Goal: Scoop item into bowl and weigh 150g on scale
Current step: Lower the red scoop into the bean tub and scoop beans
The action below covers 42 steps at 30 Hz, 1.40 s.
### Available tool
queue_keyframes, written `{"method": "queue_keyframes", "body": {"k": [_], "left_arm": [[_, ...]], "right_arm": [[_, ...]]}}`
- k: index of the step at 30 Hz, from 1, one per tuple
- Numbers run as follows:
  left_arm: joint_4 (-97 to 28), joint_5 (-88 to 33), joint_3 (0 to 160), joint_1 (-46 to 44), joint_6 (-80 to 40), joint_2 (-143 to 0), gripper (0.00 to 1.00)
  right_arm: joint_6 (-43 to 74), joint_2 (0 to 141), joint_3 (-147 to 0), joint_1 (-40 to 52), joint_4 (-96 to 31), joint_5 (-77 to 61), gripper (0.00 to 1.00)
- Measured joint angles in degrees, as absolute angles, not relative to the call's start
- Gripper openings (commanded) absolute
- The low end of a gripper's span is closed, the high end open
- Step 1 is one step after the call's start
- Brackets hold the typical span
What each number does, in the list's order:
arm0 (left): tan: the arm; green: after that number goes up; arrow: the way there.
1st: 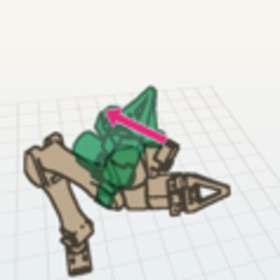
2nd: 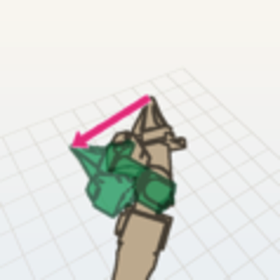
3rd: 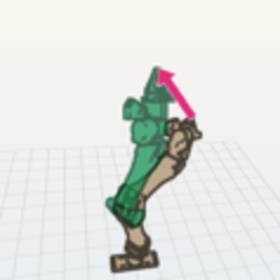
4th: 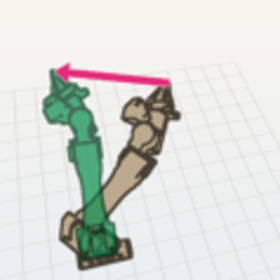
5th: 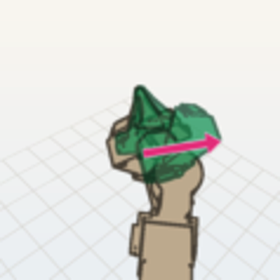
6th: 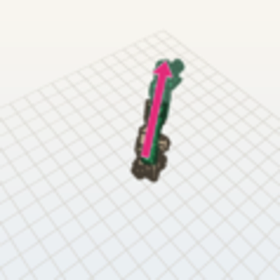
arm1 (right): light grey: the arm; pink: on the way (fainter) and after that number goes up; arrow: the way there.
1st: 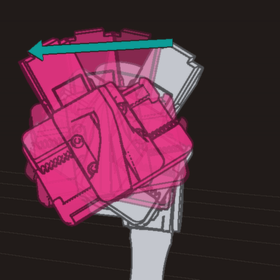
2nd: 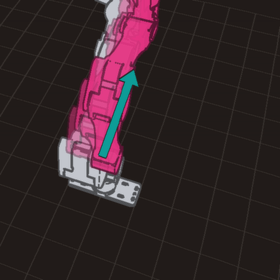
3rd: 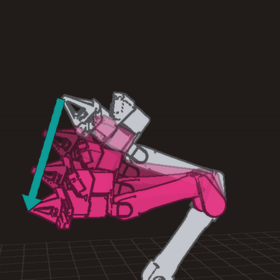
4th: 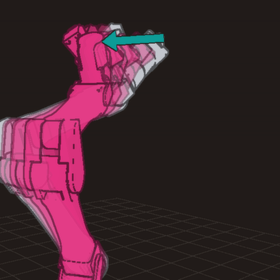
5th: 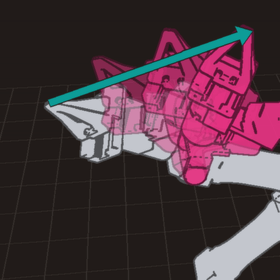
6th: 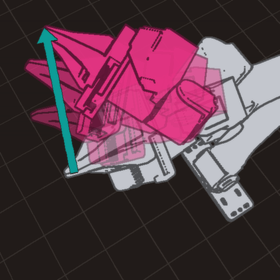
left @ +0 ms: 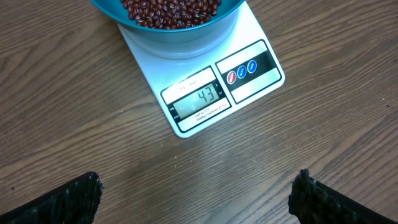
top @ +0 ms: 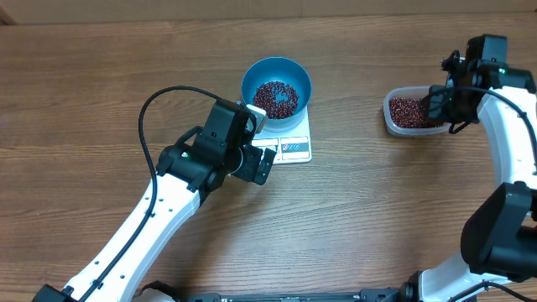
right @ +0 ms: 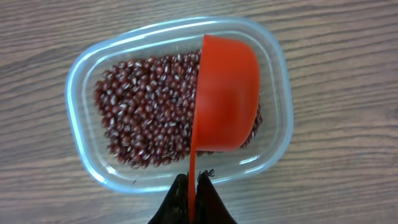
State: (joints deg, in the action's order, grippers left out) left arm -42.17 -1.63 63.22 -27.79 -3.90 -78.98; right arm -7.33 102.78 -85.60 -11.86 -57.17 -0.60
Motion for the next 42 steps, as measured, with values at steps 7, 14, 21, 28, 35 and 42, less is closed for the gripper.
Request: {"method": "queue_keyframes", "body": {"k": [7,14,21,28,35,42], "left_arm": [[-42.15,-1.63,63.22,-27.79,-3.88,-78.98,1.00],[-42.17,-1.63,63.24,-27.79,-3.90,-78.98,1.00],[-42.17,-1.63,63.22,-27.79,-3.90,-78.98,0.99],[-42.17,-1.63,63.22,-27.79,-3.90,-78.98,1.00],[-42.17,-1.63,63.22,-27.79,-3.88,-78.98,1.00],[-42.17,-1.63,63.22,-27.79,-3.90,-78.98,1.00]], "right_arm": [[-7.60,102.78,-81.84,-11.86,-52.34,0.43,0.04],[-7.55,102.83,-80.27,-11.86,-51.96,0.45,0.04],[-7.57,102.83,-80.27,-11.86,-52.56,0.47,0.04],[-7.55,102.83,-80.27,-11.86,-52.66,0.47,0.04],[-7.79,102.83,-80.27,-11.86,-53.28,0.43,0.04],[-7.97,102.83,-80.27,-11.86,-53.69,0.47,0.04]]}}
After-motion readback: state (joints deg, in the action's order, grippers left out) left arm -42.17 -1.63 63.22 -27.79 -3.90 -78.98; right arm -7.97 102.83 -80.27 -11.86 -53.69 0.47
